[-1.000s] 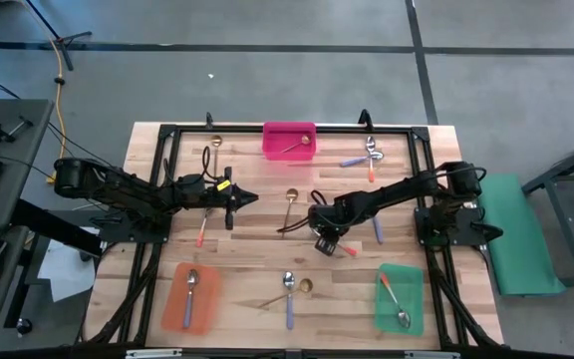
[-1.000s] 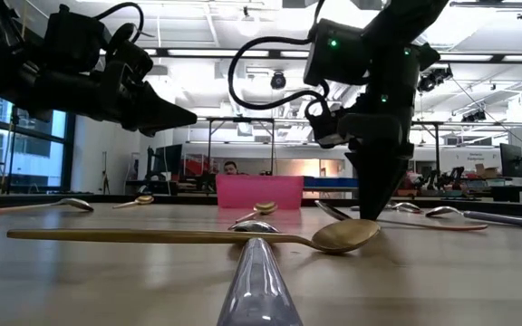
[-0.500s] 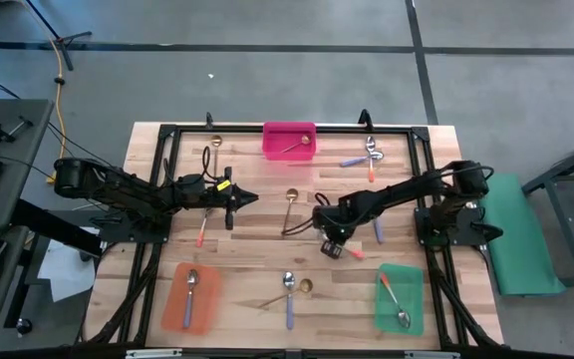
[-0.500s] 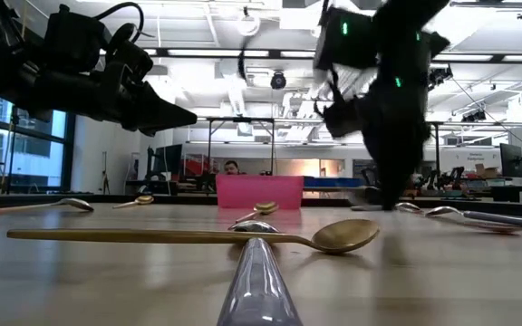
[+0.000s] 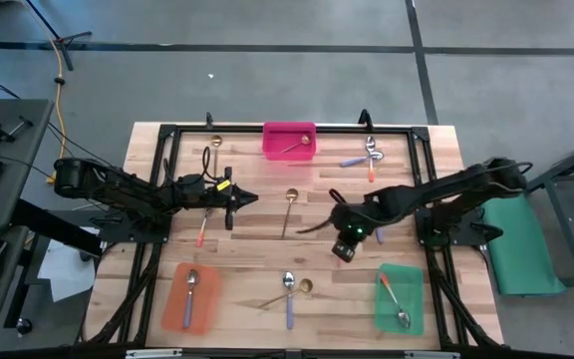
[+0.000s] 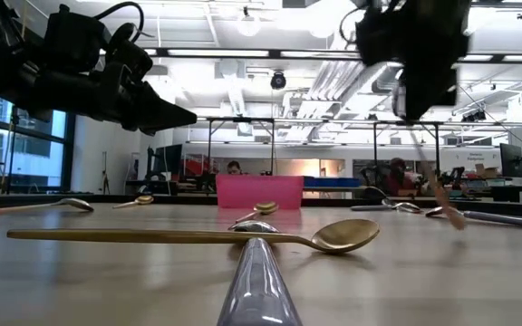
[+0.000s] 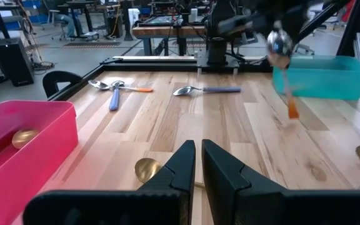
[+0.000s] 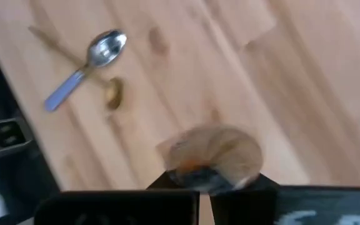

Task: Sort silverware by color (type)
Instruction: Put the orange spoon into the green bin

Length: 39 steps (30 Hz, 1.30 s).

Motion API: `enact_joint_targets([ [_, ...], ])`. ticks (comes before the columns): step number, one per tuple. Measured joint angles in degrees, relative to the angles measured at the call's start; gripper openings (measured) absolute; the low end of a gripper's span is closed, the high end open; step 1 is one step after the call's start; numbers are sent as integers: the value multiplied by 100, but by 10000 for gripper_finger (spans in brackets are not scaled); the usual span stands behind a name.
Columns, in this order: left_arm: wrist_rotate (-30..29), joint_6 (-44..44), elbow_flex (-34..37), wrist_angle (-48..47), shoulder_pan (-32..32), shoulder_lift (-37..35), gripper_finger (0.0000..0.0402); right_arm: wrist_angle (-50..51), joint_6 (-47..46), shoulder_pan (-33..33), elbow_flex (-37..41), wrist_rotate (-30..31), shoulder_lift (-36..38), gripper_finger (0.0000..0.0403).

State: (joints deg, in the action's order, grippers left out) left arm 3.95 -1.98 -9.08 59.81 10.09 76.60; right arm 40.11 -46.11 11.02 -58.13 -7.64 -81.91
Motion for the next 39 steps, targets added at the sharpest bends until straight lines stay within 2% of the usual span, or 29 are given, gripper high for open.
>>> enact_joint_targets([
  [9,-2,39,0,2,0,0,19,836,-1929,1043,-4,38,889,0],
  [14,-2,38,0,2,0,0,19,993,-2381,1342,-7,638,909,0],
  [18,-2,42,0,1,0,0,19,735,-2558,1271,-7,1023,538,14],
  [23,-2,42,0,-7,-2,0,19,606,-2766,1079,-9,1005,-277,68],
  [28,-2,42,0,-24,-7,0,19,1033,-3263,787,-9,761,-1062,112],
  [33,-2,44,0,-57,-7,0,19,1069,-3220,575,-8,757,-1513,117],
  [39,-2,46,0,-159,-7,0,19,959,-3124,398,59,832,-1698,117],
])
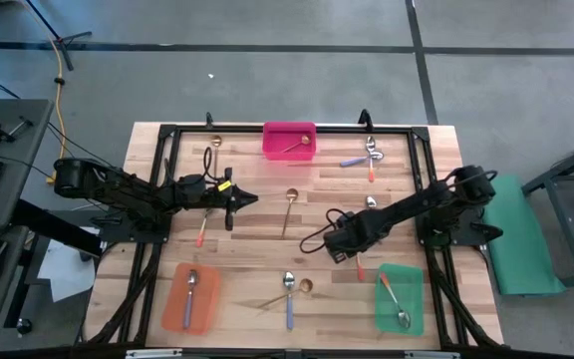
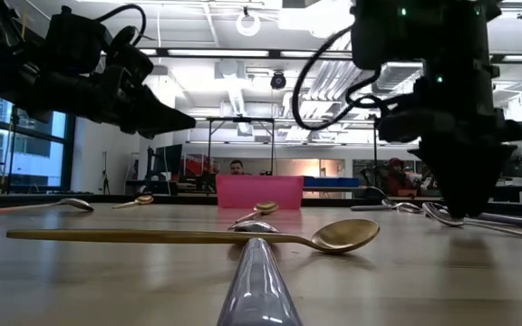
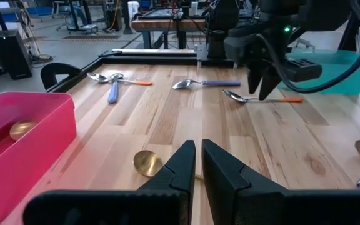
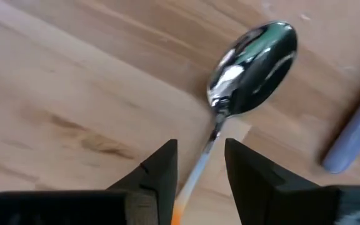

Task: Sort silverware by color (type)
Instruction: Put the orange spoon into the green bin

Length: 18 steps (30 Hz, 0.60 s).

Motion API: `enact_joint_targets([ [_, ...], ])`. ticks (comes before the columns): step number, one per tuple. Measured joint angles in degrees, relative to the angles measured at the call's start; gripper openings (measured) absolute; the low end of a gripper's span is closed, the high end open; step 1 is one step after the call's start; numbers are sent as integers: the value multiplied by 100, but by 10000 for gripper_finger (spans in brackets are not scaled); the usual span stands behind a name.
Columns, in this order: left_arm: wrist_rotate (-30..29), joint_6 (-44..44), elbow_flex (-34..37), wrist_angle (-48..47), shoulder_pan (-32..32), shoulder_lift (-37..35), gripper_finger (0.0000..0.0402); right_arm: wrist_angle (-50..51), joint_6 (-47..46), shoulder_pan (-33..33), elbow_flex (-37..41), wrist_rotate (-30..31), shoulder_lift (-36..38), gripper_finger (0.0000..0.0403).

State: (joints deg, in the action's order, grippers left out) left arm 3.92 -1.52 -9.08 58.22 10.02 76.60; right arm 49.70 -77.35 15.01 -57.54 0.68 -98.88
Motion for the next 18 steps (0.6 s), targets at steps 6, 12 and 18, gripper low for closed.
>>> enact_joint_targets([
  [6,-2,42,0,-19,0,0,19,-433,-107,-42,401,-45,22,91],
  [12,-2,44,0,-20,0,0,19,-784,87,-40,643,-57,45,47],
  [18,-2,44,0,-20,0,0,19,-801,545,-41,557,-117,26,4],
])
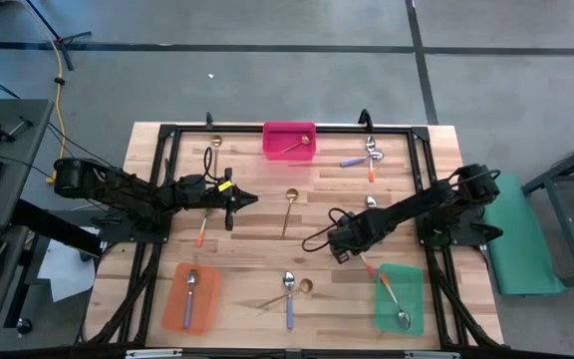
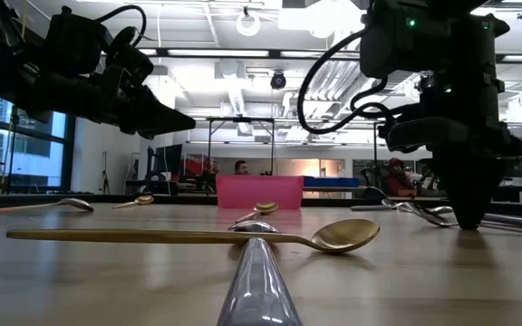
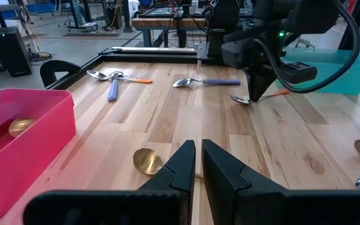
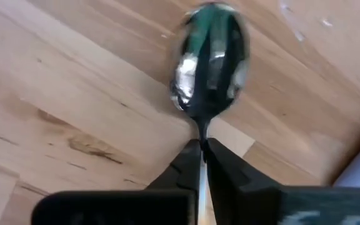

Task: Sort silverware by color (type)
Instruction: Put the orange spoon into the green bin

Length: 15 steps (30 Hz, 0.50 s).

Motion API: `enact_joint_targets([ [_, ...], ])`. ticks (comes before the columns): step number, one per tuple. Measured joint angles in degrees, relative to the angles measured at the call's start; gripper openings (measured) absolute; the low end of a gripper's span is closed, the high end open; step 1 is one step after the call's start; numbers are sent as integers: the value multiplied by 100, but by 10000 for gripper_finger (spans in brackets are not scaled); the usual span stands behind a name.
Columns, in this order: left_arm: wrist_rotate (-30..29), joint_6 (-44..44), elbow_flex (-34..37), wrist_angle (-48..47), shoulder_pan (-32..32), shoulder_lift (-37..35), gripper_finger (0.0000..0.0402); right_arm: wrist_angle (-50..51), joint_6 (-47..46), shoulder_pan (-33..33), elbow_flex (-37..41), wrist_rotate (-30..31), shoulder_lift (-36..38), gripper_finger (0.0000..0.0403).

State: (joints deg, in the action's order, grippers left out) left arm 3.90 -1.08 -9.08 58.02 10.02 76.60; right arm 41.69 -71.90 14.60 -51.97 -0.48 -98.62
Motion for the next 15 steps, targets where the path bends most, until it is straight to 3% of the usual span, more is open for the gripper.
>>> enact_joint_targets([
  [15,0,0,0,-33,0,0,19,269,758,-1,-957,-217,122,0],
])
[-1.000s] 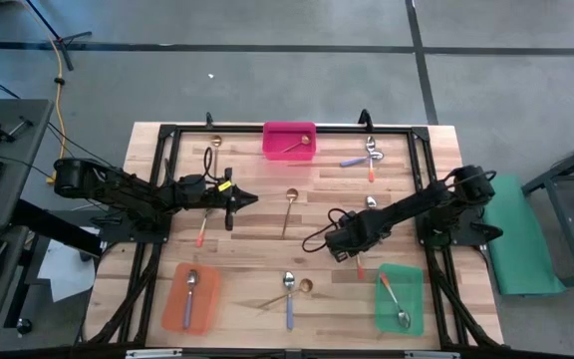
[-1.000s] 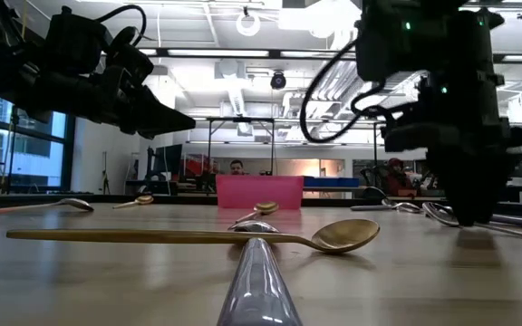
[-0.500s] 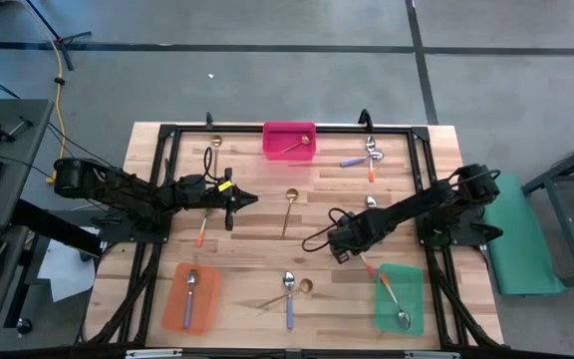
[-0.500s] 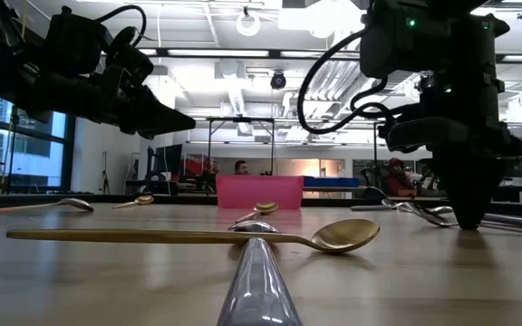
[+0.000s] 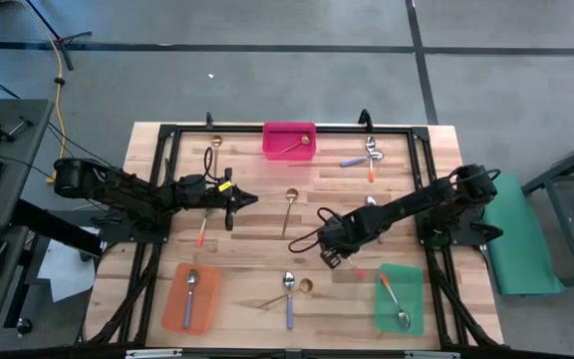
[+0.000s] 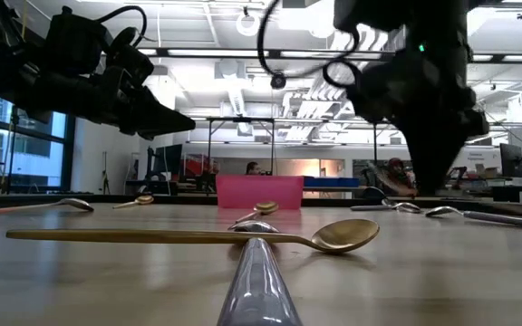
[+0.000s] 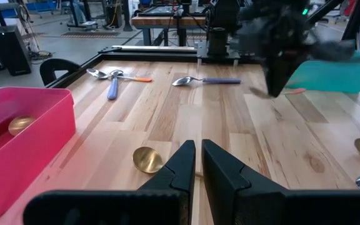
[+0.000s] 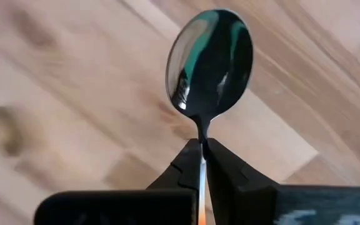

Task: Sort silverware by color (type)
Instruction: Put the orange spoon into the green bin

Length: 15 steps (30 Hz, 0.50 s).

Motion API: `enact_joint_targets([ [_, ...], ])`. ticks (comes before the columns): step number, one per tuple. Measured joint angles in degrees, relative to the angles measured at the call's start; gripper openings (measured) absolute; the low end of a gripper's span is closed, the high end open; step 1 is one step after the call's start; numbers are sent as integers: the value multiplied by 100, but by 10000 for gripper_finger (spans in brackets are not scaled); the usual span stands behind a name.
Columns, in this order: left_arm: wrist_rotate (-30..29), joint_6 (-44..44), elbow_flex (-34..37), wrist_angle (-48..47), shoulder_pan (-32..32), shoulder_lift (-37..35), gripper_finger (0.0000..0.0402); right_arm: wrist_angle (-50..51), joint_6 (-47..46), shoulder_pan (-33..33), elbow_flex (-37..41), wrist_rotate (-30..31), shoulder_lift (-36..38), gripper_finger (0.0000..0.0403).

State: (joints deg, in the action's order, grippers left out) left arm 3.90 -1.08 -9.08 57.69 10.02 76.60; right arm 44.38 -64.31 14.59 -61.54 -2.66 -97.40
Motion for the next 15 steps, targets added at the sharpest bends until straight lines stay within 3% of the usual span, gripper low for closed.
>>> enact_joint_targets([
  [7,0,22,0,-8,0,0,19,876,-439,339,-801,-359,437,0],
  [15,-1,45,0,-46,0,0,19,2280,-2626,1651,-1374,-597,718,0],
])
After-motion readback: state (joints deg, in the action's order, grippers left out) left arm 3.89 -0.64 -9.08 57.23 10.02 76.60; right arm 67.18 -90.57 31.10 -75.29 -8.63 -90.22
